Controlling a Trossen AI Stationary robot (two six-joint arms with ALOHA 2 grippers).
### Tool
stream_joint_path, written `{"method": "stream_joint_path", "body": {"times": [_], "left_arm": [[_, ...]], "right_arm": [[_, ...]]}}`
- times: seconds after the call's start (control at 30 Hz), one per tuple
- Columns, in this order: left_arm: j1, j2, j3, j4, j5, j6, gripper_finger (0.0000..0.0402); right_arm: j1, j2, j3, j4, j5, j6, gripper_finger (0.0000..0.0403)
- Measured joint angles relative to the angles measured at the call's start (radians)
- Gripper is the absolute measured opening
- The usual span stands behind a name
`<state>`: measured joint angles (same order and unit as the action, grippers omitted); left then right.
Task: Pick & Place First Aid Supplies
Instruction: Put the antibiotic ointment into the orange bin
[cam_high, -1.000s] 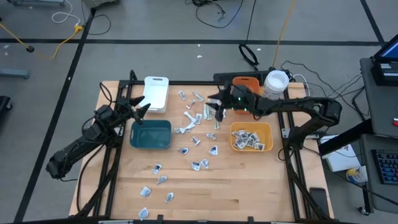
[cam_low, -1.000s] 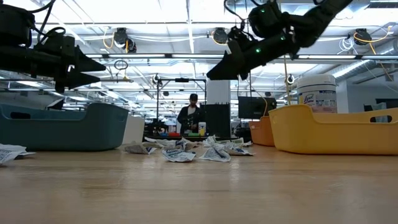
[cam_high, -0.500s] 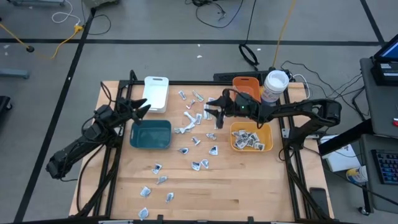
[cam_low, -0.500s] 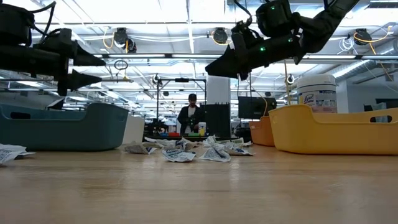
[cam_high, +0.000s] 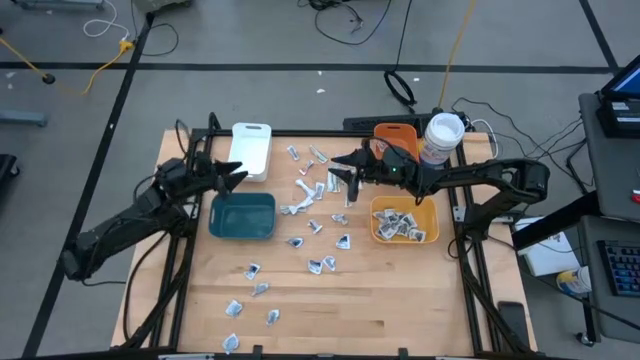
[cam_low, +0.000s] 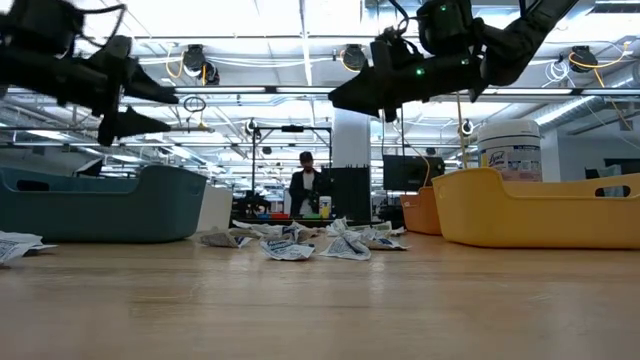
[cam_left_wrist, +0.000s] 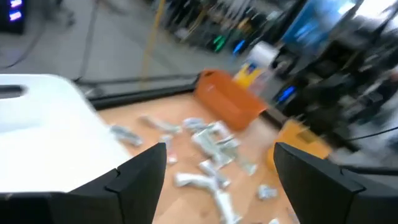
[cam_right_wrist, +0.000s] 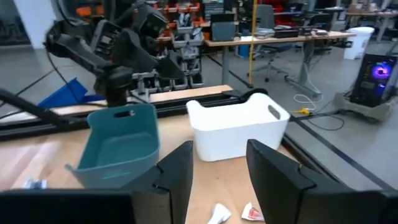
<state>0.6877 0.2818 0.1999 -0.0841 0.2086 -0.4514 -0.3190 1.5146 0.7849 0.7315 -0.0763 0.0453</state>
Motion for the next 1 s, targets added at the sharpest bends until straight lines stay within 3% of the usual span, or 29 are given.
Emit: {"method": "stream_joint_path", "body": {"times": [0.2, 0.43, 0.63, 0.87, 1.0], "left_arm": [[-0.016, 0.278, 0.257, -0.212, -0.105, 0.060, 0.0259], [-0.010, 0.604, 0.522, -0.288, -0.105, 0.037, 0.0223], [0.025, 0.855, 0.723, -0.333, -0.104, 0.038, 0.0205], [0.087, 1.112, 1.031, -0.578, -0.106, 0.050, 0.0182], [0.117, 1.242, 1.197, -0.697, -0.128, 0.054, 0.0170]], "right_arm": [[-0.034, -0.024, 0.001, 0.003, -0.004, 0.049, 0.0141], [-0.072, -0.104, 0.004, 0.004, -0.156, 0.038, 0.0141], [-0.075, -0.185, 0.004, -0.010, -0.167, -0.040, 0.0141], [-0.075, -0.220, 0.003, -0.029, -0.172, -0.064, 0.0141], [-0.103, -0.220, 0.003, -0.033, -0.262, -0.051, 0.0141]]}}
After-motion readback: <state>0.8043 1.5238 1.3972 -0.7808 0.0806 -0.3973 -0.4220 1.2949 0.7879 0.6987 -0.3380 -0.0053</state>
